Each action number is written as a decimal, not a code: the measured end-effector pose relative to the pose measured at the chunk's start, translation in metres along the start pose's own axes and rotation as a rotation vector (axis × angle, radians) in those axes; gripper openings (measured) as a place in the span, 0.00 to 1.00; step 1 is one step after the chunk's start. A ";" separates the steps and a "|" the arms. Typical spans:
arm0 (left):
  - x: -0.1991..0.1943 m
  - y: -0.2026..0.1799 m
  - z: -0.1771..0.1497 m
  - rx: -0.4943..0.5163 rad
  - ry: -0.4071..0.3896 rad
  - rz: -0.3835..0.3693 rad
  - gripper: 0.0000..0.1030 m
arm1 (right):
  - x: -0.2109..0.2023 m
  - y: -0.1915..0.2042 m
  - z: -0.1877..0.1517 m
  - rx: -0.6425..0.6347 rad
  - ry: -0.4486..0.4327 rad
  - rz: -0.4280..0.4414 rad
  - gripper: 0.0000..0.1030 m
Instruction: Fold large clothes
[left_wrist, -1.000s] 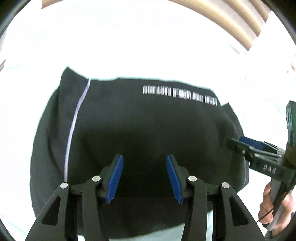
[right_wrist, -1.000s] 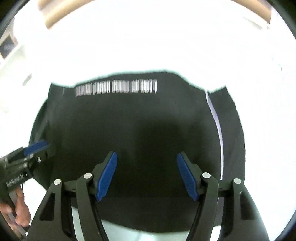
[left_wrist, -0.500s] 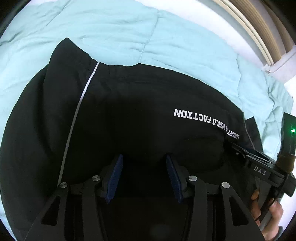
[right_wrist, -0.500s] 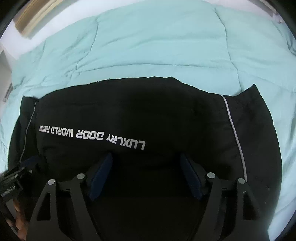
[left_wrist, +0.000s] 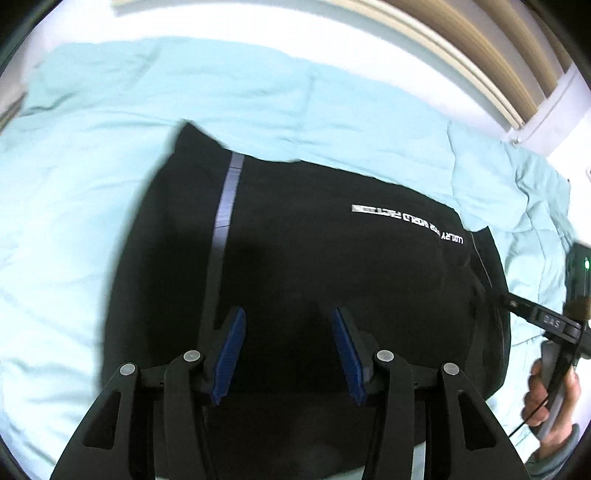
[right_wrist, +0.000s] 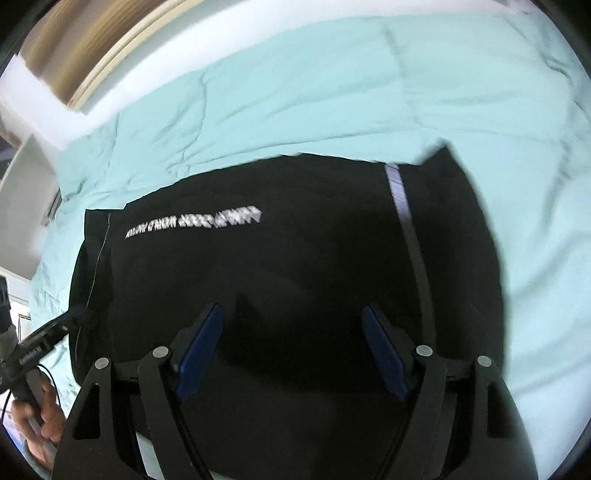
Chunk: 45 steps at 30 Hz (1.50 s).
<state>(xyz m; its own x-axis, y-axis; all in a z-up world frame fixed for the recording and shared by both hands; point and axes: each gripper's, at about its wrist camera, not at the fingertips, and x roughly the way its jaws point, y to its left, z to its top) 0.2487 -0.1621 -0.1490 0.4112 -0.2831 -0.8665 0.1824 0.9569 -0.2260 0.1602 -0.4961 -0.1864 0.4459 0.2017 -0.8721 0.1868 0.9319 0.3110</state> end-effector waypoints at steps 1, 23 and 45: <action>-0.011 0.009 -0.006 -0.014 -0.010 0.014 0.50 | -0.011 -0.010 -0.010 0.017 -0.006 -0.005 0.78; -0.035 0.111 -0.040 -0.248 0.003 0.105 0.50 | -0.054 -0.096 -0.069 0.148 0.005 -0.124 0.78; 0.080 0.112 0.037 -0.274 0.200 -0.217 0.69 | -0.009 -0.124 -0.022 0.168 0.020 -0.041 0.84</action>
<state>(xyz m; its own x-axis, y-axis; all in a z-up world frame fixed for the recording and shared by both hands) 0.3349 -0.0796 -0.2268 0.2025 -0.4882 -0.8489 -0.0103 0.8658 -0.5004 0.1137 -0.6069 -0.2255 0.4180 0.1721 -0.8920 0.3490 0.8761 0.3326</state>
